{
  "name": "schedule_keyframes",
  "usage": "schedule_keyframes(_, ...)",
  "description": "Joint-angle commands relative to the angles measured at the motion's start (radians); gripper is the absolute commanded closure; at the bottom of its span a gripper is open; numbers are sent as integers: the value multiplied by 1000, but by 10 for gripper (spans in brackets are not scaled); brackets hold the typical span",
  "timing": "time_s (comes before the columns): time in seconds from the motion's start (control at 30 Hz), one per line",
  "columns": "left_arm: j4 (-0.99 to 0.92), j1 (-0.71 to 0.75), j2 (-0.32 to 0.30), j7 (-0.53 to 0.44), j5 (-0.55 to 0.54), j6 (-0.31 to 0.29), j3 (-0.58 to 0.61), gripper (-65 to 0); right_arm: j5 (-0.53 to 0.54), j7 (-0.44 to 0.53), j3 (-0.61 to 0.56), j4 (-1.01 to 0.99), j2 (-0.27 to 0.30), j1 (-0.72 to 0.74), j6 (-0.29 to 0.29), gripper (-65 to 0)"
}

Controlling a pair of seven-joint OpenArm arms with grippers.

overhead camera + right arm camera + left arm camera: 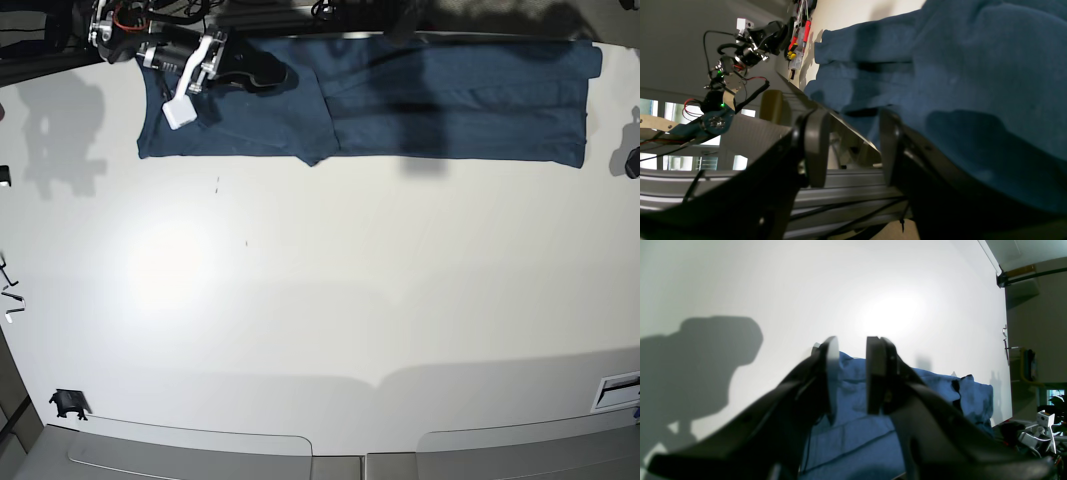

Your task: Fold the T-shirt properly

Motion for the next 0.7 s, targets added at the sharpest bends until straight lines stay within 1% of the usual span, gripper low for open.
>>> schedule_keyframes(0.0,14,-6,-31,-19,-28,-8,-10,-128,35,12,4,19,9,4,6,-237)
schedule_keyframes(0.2,14,1,-31,-19,-28,-8,-10,-129,35,12,5,34,10,46,6,-237)
schedule_keyframes(0.23,14,9,-31,-19,-28,-8,-10,-138,35,12,5,38,10,56,6,-237)
schedule_keyframes(0.27,14,17,-31,-18,-28,-8,-10,-159,35,12,5,41,11,66,6,-237)
schedule_keyframes(0.4,14,92,-31,-17,-28,-8,-10,-280,35,12,17,41,11,113,6,-237)
schedule_keyframes(0.43,14,116,-29,-20,-28,-8,-10,-298,35,12,24,41,11,127,6,-237)
schedule_keyframes(0.57,14,200,0,-37,-28,-8,-10,-302,35,12,64,41,11,186,6,-237)
schedule_keyframes(0.63,13,227,29,-50,-28,-8,-10,-302,35,12,90,41,11,214,6,-237)
schedule_keyframes(0.67,13,230,49,-51,-24,-8,-10,-302,14,12,104,41,11,228,6,-237)
